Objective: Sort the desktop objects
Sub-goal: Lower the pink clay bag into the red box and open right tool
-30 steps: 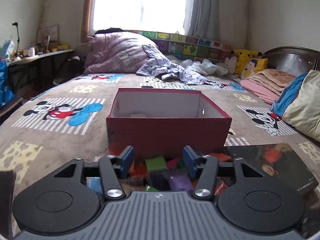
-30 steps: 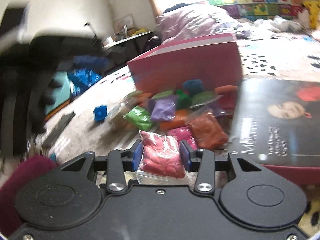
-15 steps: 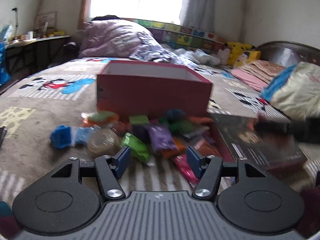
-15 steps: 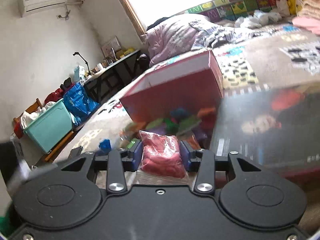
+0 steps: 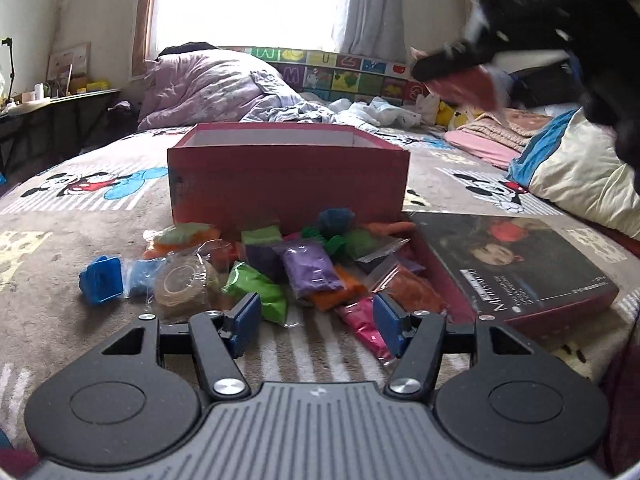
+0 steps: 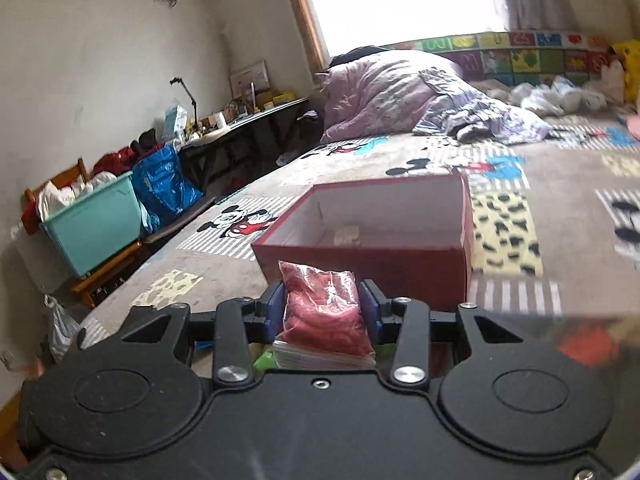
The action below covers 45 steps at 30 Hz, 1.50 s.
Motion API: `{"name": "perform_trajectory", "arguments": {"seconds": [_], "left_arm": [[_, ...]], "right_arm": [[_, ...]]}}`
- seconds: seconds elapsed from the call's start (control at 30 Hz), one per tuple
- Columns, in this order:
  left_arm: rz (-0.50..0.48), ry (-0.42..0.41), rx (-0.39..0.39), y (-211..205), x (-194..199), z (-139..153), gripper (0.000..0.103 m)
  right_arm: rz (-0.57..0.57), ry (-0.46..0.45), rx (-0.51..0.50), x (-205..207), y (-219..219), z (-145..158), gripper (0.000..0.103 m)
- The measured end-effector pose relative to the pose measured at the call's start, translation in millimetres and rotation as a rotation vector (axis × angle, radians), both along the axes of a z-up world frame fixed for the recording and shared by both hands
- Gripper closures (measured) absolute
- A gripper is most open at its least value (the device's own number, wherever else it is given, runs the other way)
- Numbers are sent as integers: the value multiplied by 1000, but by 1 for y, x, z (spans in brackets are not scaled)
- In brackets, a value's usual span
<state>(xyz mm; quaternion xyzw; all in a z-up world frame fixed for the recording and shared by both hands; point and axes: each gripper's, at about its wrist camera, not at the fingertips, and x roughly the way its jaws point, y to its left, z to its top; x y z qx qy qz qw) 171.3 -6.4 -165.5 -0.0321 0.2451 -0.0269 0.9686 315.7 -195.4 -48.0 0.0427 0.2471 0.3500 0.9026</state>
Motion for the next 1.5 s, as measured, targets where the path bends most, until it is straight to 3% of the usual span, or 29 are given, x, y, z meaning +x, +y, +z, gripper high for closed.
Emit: {"name": "perform_trajectory", "arguments": {"seconds": [0.43, 0.67, 1.03, 1.5], "left_arm": [[24, 7, -54, 22, 15, -4, 43], [32, 15, -84, 33, 20, -6, 43], [25, 33, -99, 39, 25, -10, 43], [36, -18, -110, 45, 24, -6, 43]], "right_arm": [[7, 33, -132, 85, 53, 5, 62], [-18, 85, -249, 132, 71, -11, 62], [-89, 224, -330, 204, 88, -42, 62], [-92, 223, -501, 228, 119, -69, 62]]}}
